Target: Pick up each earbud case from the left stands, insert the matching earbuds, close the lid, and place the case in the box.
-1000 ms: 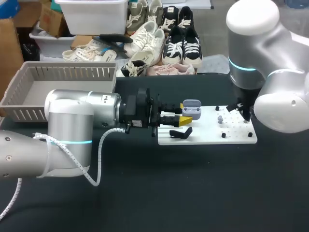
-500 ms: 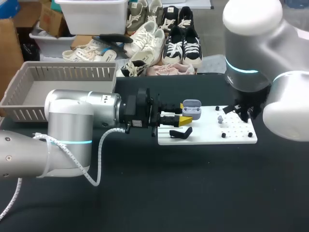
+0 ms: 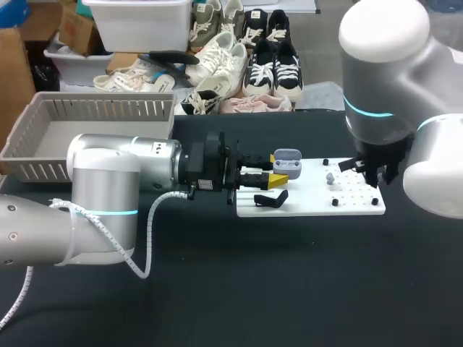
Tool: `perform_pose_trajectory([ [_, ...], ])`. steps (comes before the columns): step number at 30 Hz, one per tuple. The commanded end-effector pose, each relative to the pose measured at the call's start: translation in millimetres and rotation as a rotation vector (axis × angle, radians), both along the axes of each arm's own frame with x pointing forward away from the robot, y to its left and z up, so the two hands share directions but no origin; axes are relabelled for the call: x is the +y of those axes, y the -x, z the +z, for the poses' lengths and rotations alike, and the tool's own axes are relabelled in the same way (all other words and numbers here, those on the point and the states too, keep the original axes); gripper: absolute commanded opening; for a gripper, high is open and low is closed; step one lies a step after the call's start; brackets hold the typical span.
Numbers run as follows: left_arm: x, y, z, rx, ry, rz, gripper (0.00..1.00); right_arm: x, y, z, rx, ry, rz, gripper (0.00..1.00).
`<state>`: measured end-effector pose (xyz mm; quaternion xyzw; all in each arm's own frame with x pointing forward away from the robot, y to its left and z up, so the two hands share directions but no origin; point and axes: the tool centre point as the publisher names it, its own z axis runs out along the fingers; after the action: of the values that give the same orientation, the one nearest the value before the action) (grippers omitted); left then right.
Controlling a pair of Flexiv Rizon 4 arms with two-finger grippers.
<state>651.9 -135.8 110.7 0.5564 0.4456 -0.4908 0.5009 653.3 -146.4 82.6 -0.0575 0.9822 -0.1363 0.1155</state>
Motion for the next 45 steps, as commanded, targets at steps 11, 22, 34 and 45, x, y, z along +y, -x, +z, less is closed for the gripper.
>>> perform_pose_trajectory([
  [11, 0.0, 1.6, -0.2, -0.002, 0.001, 0.006, 0.00, 15.3, 1.4, -3.7, 0.044, -0.128, -0.535, 0.00],
  [22, 0.0, 1.6, -0.2, -0.002, 0.001, 0.006, 0.00, 15.2, 5.5, -4.9, 0.033, -0.136, -0.549, 0.00],
  [34, 0.0, 1.6, -0.2, -0.002, 0.001, 0.006, 0.00, 31.8, 6.7, 9.1, 0.015, -0.133, -0.576, 0.00],
  [45, 0.0, 1.6, -0.2, -0.002, 0.001, 0.006, 0.00, 49.5, 13.6, 84.9, -0.074, -0.104, -0.639, 0.00],
])
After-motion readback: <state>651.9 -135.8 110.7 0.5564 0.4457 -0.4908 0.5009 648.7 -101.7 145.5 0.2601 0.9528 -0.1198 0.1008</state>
